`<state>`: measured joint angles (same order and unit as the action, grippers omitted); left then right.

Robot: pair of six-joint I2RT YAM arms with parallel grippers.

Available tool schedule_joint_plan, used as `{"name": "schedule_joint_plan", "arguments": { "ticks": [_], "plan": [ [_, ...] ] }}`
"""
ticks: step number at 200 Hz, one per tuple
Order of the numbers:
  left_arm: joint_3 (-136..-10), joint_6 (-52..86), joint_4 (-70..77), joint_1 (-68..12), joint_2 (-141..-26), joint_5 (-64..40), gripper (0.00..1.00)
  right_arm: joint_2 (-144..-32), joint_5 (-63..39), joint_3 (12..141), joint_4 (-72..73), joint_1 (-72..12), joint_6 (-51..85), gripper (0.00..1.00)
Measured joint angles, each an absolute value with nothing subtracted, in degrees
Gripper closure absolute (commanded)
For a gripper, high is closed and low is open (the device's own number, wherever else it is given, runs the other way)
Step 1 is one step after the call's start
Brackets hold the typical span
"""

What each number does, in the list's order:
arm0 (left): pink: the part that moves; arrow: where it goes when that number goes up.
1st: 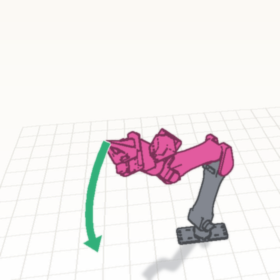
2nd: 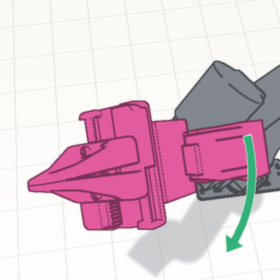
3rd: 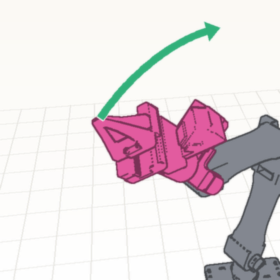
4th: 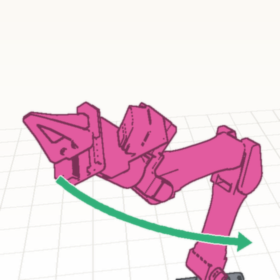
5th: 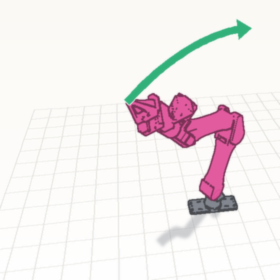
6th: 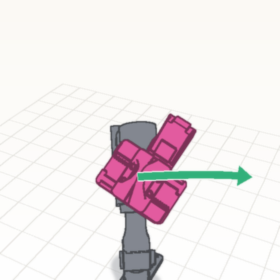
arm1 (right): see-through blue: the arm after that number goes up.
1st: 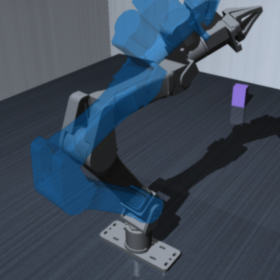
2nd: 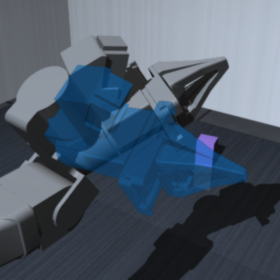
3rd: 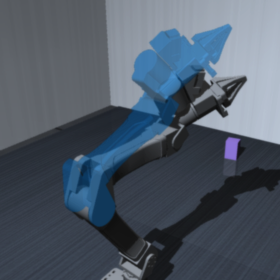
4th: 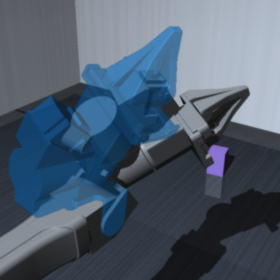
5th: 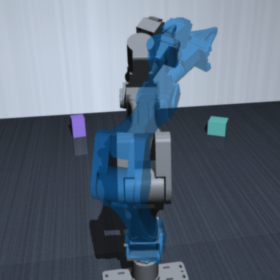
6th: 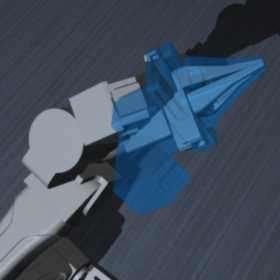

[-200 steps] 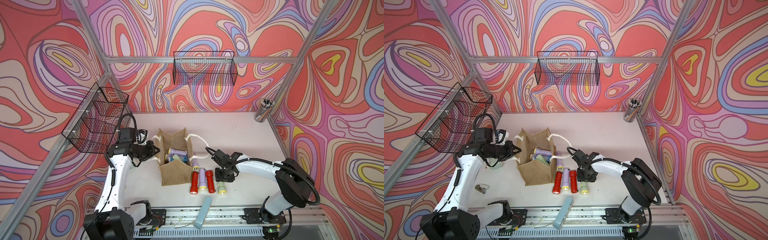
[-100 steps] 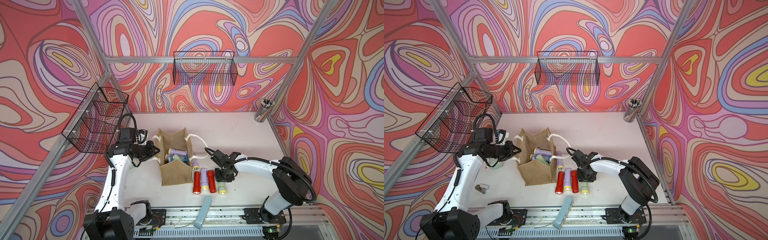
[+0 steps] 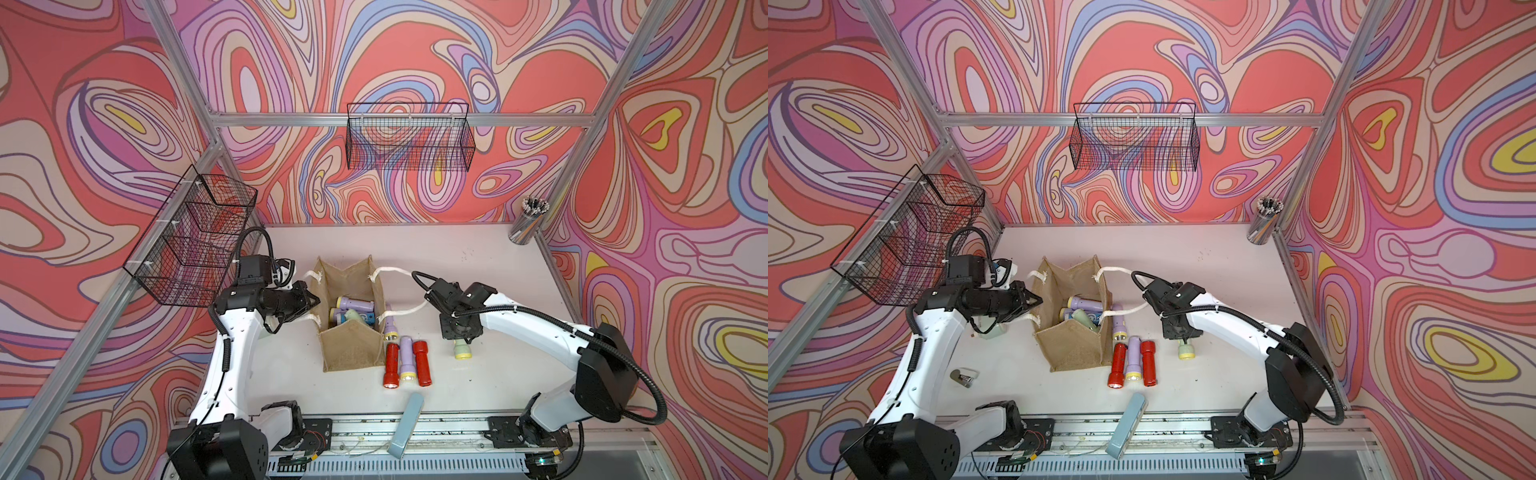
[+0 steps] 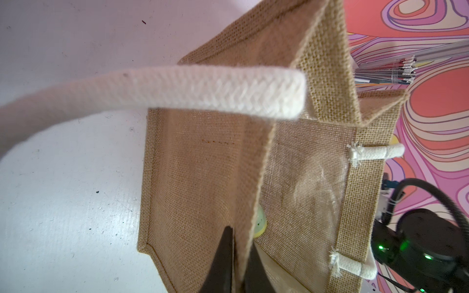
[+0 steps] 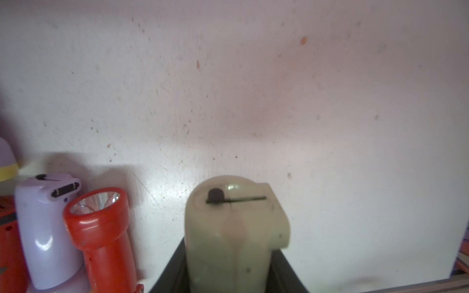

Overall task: Put the flashlights into the tote bags
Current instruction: Pick up the flashlight from the center of the board, then place the flashlight in the canvas bag.

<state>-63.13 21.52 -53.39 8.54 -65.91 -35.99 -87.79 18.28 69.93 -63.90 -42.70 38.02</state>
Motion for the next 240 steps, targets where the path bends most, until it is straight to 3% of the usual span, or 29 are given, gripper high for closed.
{"name": "schedule_joint_plan", "arguments": {
  "ticks": [75,118,157,240],
  "plan": [
    [-63.9,21.8,-53.3,8.5,-66.4,-36.5,0.89,-87.5,25.2,98.0,-68.9,-42.4,30.8,0.84],
    [-63.9,22.3,-53.2,8.5,-66.4,-37.5,0.90,-88.8,13.8,106.1,-57.6,-42.3,28.9,0.85],
    [-63.9,22.2,-53.5,8.5,-65.9,-37.5,0.91,-98.5,2.3,111.6,-48.1,-43.6,29.0,0.86],
    [-63.9,22.1,-53.6,8.5,-65.3,-37.5,0.92,-111.8,-12.1,112.6,-35.6,-52.1,27.1,0.88]
  ]
}}
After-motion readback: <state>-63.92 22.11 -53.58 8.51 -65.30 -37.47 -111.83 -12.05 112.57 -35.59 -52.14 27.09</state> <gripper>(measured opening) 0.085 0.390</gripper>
